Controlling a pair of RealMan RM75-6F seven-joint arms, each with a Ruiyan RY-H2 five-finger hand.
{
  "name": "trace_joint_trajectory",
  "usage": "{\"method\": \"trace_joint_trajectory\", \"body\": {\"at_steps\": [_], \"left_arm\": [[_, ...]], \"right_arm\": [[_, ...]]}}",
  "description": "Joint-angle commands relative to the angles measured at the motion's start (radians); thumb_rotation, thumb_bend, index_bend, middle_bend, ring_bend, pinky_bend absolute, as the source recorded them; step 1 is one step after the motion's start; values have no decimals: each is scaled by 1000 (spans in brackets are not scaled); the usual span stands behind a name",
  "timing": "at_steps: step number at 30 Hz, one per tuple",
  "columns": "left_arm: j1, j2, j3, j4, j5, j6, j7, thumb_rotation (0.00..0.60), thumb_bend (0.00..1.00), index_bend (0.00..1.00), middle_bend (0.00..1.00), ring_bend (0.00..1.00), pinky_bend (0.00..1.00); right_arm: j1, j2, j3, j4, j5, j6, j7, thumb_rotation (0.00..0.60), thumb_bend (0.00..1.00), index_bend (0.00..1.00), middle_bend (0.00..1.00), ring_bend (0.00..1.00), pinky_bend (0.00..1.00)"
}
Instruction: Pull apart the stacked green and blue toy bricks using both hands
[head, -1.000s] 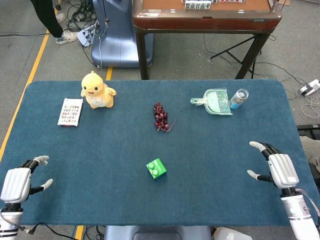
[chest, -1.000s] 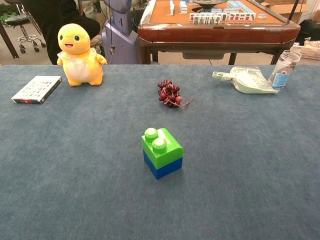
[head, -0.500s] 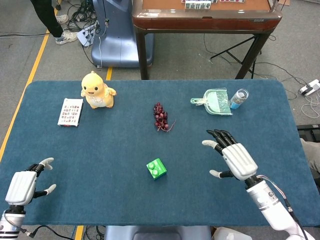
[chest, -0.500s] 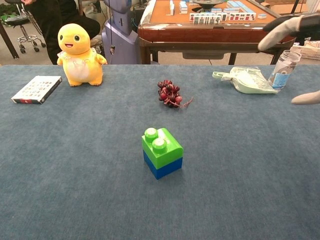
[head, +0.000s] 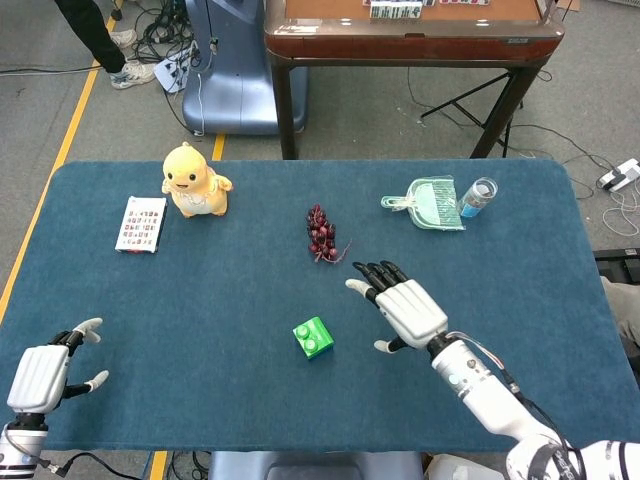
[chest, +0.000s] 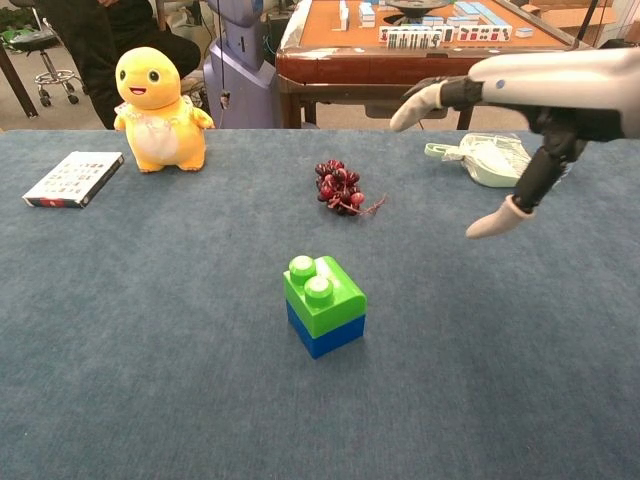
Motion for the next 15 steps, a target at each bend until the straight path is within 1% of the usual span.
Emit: {"method": "trace_joint_trajectory", "body": {"at_steps": [1, 6, 15], "left_arm": [[-1, -4, -4, 2, 0, 5, 0, 600, 74, 276, 404, 395, 651], [-2, -6, -11, 0, -1, 11, 5, 600, 74, 277, 401, 395, 651], [2, -14, -8, 6, -8, 7, 5, 600, 74, 279, 397, 399, 651]], "right_arm": [[69, -69, -10, 25, 86, -21, -59, 600, 0, 127, 0, 0, 0], [127, -136, -28, 65, 150, -27, -90, 600, 0, 116, 0, 0, 0], [201, -216, -57, 139, 247, -10, -132, 600, 0, 106, 0, 0, 0]]}}
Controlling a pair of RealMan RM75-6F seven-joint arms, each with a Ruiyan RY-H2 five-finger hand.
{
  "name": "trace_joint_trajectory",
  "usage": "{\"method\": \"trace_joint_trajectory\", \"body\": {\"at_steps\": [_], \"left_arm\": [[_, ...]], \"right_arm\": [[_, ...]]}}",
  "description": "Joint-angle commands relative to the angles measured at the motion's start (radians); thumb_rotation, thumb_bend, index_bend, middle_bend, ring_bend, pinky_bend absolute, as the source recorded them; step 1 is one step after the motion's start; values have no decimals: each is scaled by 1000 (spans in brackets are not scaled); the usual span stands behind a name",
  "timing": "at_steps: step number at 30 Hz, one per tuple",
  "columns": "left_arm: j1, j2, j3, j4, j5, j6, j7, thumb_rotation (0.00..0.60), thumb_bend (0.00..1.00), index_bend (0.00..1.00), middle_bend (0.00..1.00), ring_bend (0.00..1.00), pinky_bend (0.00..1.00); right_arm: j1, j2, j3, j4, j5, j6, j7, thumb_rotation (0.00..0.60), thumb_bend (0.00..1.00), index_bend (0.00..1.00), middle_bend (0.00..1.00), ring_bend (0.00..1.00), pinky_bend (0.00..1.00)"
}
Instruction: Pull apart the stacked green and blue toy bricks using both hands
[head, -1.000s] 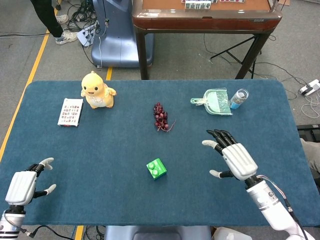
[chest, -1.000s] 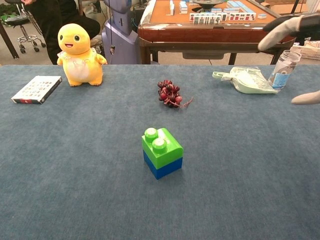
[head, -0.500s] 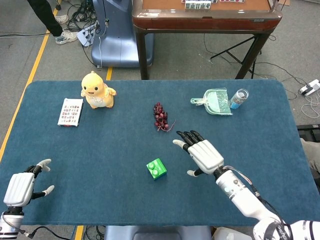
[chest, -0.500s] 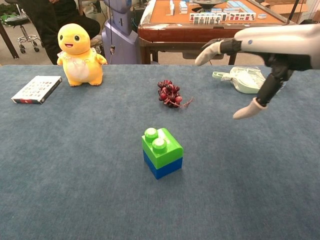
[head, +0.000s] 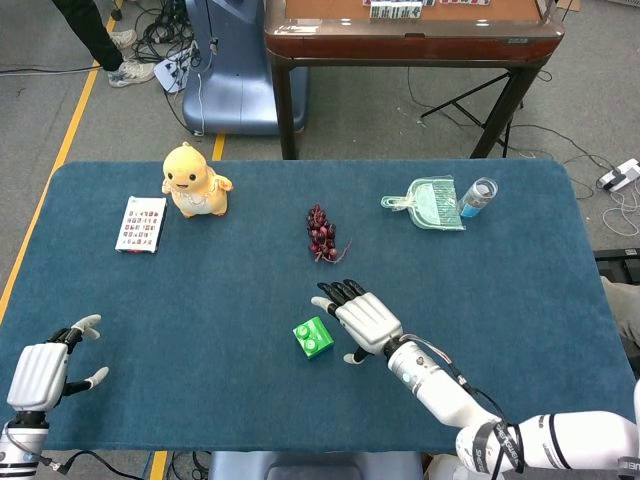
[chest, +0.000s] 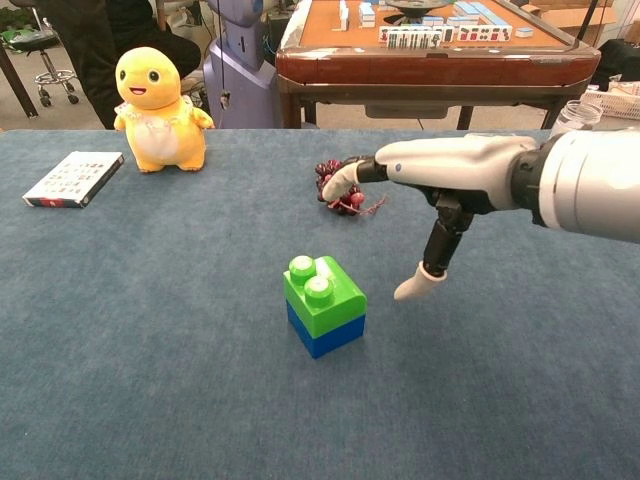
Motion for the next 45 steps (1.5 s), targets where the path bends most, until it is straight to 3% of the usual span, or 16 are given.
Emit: {"method": "trace_joint_trajectory", "body": {"at_steps": [1, 16, 29, 35, 45], "left_arm": [[1, -2, 1, 3, -2, -2, -3, 600, 74, 280, 397, 400, 651], [1, -19, 9, 17, -2, -13, -8, 600, 75, 287, 397, 408, 651], [9, -27, 15, 39, -10, -20, -31, 600, 74, 290, 396, 416, 651], [7, -35, 17, 41, -4, -23, -24, 600, 74, 290, 396, 417, 651], [2, -38, 17, 41, 2, -25, -8, 600, 74, 292, 396, 410, 651]], "right_arm": [[26, -30, -12, 32, 32, 7, -14, 600, 0, 106, 0, 0, 0], [111, -126, -28, 148, 132, -13, 2, 600, 0, 108, 0, 0, 0], [154, -175, -32, 209, 183, -28, 41, 600, 0, 283, 0, 0, 0], [167, -197, -40, 235, 197, -16, 43, 600, 3, 314, 0, 0, 0], [161, -243, -43, 282, 170, 16, 67, 600, 86, 489, 45, 0, 0]]}}
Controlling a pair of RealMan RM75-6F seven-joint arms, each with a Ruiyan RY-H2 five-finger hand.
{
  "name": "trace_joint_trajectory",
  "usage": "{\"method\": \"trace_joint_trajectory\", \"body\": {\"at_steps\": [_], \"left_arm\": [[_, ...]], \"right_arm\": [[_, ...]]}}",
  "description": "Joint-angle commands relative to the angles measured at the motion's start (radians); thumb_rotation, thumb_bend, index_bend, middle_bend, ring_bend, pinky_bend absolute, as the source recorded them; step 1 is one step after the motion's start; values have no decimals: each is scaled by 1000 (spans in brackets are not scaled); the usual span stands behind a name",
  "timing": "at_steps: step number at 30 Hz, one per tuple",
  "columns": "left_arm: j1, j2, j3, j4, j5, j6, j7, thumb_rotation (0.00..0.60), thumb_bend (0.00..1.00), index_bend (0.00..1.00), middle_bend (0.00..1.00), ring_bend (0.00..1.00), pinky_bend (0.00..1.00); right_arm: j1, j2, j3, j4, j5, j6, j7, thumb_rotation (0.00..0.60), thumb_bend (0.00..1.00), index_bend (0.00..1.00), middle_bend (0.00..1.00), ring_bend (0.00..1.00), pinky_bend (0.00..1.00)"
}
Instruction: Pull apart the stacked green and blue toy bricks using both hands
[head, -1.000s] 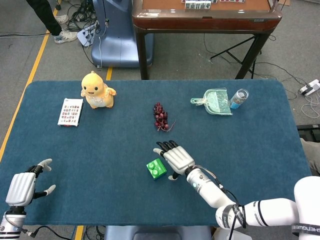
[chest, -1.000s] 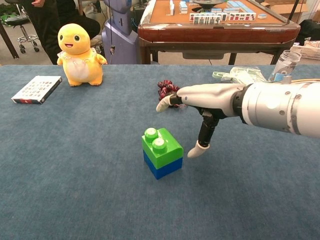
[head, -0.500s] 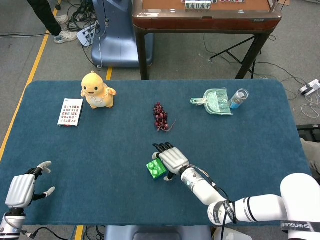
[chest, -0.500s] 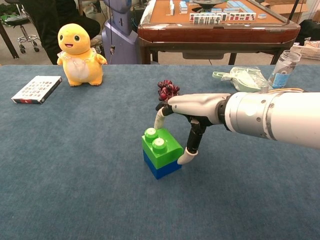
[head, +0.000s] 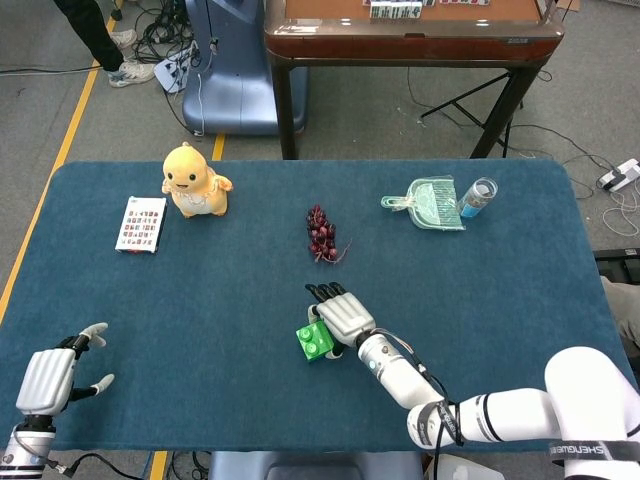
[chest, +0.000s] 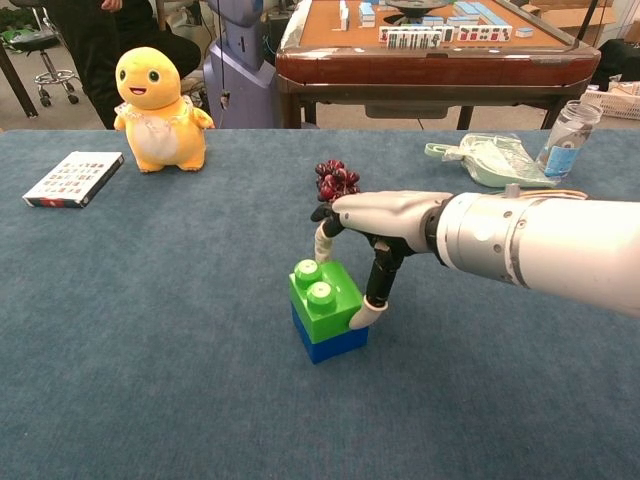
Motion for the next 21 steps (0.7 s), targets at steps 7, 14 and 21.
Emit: {"method": "trace_joint_trajectory", "body": {"at_steps": [7, 14, 21], "left_arm": [[-14, 10, -1, -32, 11, -11, -5, 600, 74, 292, 396, 409, 651], [-64, 60, -34, -145, 12, -56, -51, 600, 74, 191, 504, 712, 910], [-144, 130, -84, -324, -11, -140, -26, 600, 74, 169, 820, 953, 1000]], "right_arm": [[-37, 43, 26, -46, -56, 31, 71, 600, 100, 548, 66, 0, 0], [-92, 230, 76, -216, -108, 89, 136, 600, 100, 553, 67, 0, 0], [-146, 426, 129, -373, -125, 128, 201, 600, 105, 562, 73, 0, 0]]}}
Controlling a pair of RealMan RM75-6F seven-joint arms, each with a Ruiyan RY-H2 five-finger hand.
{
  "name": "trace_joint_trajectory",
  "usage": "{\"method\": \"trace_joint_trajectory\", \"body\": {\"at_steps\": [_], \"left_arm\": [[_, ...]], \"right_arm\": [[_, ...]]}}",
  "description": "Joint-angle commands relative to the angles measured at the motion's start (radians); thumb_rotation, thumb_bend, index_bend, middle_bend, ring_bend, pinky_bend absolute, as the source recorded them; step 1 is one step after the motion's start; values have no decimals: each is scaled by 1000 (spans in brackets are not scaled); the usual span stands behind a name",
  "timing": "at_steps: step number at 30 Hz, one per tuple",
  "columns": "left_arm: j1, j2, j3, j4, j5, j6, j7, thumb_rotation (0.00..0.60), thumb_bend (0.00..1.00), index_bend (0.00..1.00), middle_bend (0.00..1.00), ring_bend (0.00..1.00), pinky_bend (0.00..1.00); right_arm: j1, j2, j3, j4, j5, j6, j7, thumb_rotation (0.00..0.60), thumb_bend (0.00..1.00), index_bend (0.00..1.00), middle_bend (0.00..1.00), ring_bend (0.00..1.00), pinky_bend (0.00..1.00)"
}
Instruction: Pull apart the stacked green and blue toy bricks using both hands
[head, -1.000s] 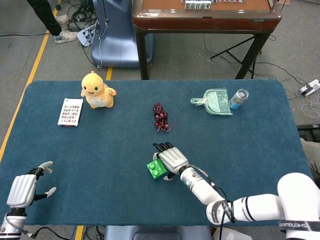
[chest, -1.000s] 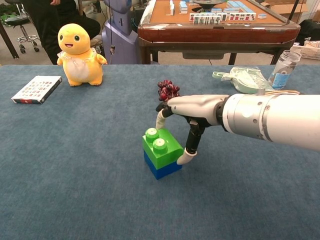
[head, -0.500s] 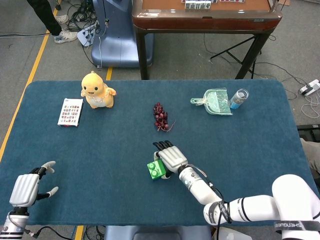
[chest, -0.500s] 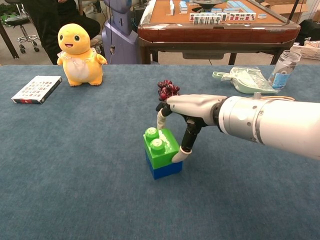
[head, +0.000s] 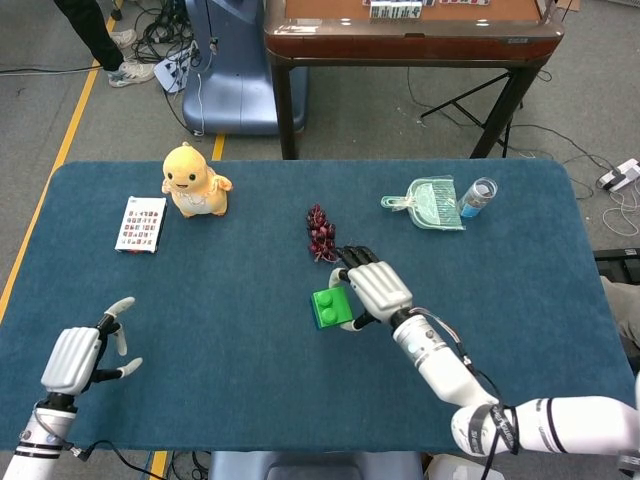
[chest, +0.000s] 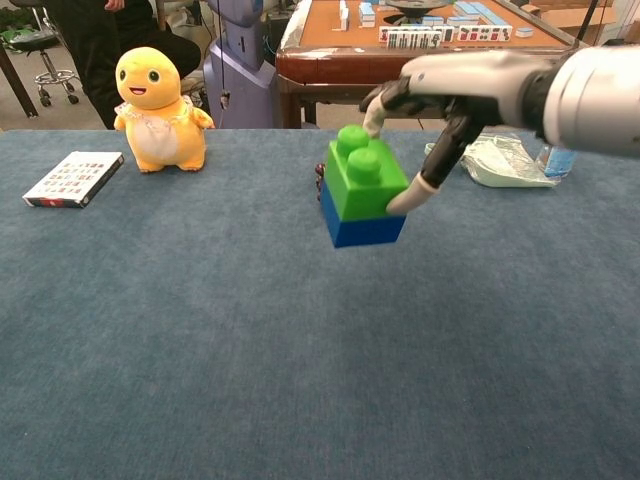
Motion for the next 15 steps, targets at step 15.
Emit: {"method": "trace_joint_trajectory", "body": {"at_steps": [15], "left_arm": [[-305, 73, -185, -417, -221, -315, 127, 600, 72, 295, 1000, 1000, 1000]], "right_arm": [[-83, 276, 92, -223, -34, 19, 158, 600, 108, 577, 80, 0, 0]]}}
